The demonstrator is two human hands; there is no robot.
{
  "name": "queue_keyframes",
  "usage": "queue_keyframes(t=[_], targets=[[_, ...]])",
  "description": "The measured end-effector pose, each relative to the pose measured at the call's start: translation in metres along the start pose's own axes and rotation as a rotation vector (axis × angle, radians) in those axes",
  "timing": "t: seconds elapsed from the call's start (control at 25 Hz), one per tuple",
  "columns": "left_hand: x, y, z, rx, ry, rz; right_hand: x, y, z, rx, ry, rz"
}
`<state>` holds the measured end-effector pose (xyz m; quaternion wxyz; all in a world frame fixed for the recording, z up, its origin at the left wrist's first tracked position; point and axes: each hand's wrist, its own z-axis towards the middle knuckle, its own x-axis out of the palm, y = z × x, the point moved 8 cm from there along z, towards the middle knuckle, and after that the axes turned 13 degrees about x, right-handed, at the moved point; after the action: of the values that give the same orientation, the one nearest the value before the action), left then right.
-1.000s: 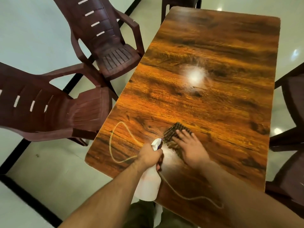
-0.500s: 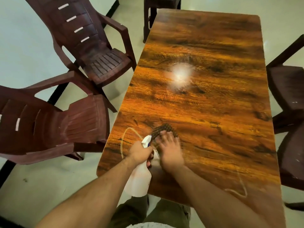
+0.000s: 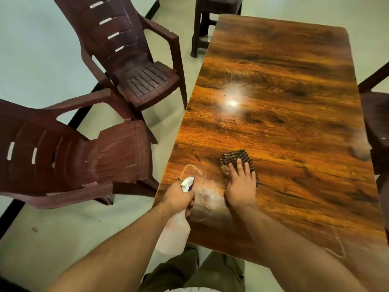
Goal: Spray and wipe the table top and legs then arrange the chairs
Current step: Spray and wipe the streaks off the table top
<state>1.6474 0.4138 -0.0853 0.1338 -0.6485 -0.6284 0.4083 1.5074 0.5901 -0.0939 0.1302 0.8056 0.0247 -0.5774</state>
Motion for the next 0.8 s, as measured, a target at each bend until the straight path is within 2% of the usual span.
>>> queue_keyframes(t=[0.04,0.12,0.16,0.2,0.28,0.32,0.44,0.52,0.56,0.6,0.68,0.72,0.76,0.8], targets=[[-0.005,0.002,0.002,0.012,-0.004,-0.018,0.004,0.020,-0.013,-0.097,0.028,-0.020],[-0.015,0.003,0.007,0.038,-0.005,-0.025,0.031,0.055,-0.048,-0.532,0.224,-0.079],[-0.020,0.002,0.009,0.046,0.001,-0.017,0.032,0.056,-0.045,-0.600,0.235,-0.109],[-0.025,0.001,0.011,0.054,0.007,-0.007,0.022,0.050,-0.027,-0.483,0.152,-0.064],[-0.032,-0.002,0.011,0.059,0.023,0.027,0.009,0.024,-0.005,-0.004,-0.017,0.008],[-0.036,-0.003,0.011,0.058,0.029,0.041,0.012,0.026,-0.007,0.067,-0.043,0.015],[-0.044,-0.001,0.012,0.070,0.056,-0.006,0.012,0.033,0.008,0.009,0.017,0.012],[-0.047,0.005,0.013,0.068,0.061,-0.020,-0.001,0.025,0.034,0.248,-0.006,0.081],[-0.050,0.008,0.013,0.062,0.052,-0.018,0.001,0.039,0.033,0.281,-0.002,0.062],[-0.053,0.010,0.012,0.052,0.040,-0.023,0.007,0.069,0.025,0.168,0.003,0.032],[-0.064,0.016,0.011,0.036,-0.001,-0.044,0.038,0.134,-0.014,-0.352,0.123,-0.056],[-0.070,0.020,0.010,0.027,-0.015,-0.056,0.040,0.147,-0.019,-0.538,0.198,-0.108],[-0.076,0.026,0.010,0.018,-0.028,-0.073,0.037,0.148,-0.004,-0.598,0.209,-0.141],[-0.082,0.031,0.011,0.012,-0.045,-0.098,0.030,0.138,0.026,-0.433,0.180,-0.098]])
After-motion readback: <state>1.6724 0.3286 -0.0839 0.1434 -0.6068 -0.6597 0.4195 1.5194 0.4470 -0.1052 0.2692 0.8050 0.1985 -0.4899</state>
